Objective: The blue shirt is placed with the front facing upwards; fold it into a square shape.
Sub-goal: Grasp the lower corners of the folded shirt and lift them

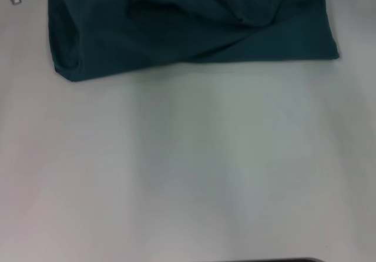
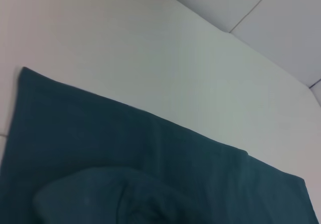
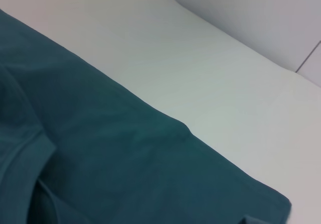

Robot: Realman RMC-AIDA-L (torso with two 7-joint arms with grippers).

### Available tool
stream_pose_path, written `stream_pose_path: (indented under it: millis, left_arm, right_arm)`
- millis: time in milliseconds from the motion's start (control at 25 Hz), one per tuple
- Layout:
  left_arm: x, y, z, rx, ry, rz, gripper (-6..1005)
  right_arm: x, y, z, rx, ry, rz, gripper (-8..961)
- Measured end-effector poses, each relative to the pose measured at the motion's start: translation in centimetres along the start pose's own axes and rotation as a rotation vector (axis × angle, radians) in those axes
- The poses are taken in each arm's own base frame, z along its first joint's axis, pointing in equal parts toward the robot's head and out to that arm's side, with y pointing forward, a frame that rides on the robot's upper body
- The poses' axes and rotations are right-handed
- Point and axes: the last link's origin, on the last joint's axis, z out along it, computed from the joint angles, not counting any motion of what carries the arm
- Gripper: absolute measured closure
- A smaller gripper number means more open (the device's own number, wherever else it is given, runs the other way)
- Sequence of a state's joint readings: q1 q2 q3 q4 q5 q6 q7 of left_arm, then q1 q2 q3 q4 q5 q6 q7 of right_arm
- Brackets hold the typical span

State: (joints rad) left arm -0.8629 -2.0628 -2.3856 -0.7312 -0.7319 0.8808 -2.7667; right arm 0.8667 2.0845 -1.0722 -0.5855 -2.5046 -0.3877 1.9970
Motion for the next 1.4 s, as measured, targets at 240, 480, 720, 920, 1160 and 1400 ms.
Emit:
stream_pose_path:
  millis: [240, 480, 720, 920, 1160, 1400]
  left_arm:
    - [-0.1, -0.2, -0.3, 0.0, 0.006, -0.004, 460]
    - [-0.1, -0.3, -0.8, -0.015, 0.026, -0.019, 337]
    - [-0.4, -0.4, -1.2, -0.026, 0.019, -0.019, 338]
    - [-1.0, -0.4, -1.2, -0.033, -0.012, 0.0, 338]
    - [-1.9, -1.0, -2.1, -0.062, -0.07, 0.036, 339]
    - [-2.0, -3.0, -4.0, -0.118, -0.082, -0.057, 339]
  right_arm:
    - [-0.4, -1.3, -1.0, -0.02, -0.009, 0.106, 574]
    - [-1.3, -3.5, -5.0, -0.168, -0.038, 0.331, 336]
    - [0.4, -3.3, -9.9, -0.481, -0.087, 0.587, 148]
    - [3.7, -3.4, -14.1, -0.742, -0.234, 0.817, 112]
    - [10.9, -4.4, -18.1, -0.742, -0.362, 0.999, 118]
    - [16.3, -4.9, -20.6, -0.584, -0.36, 1.045, 119]
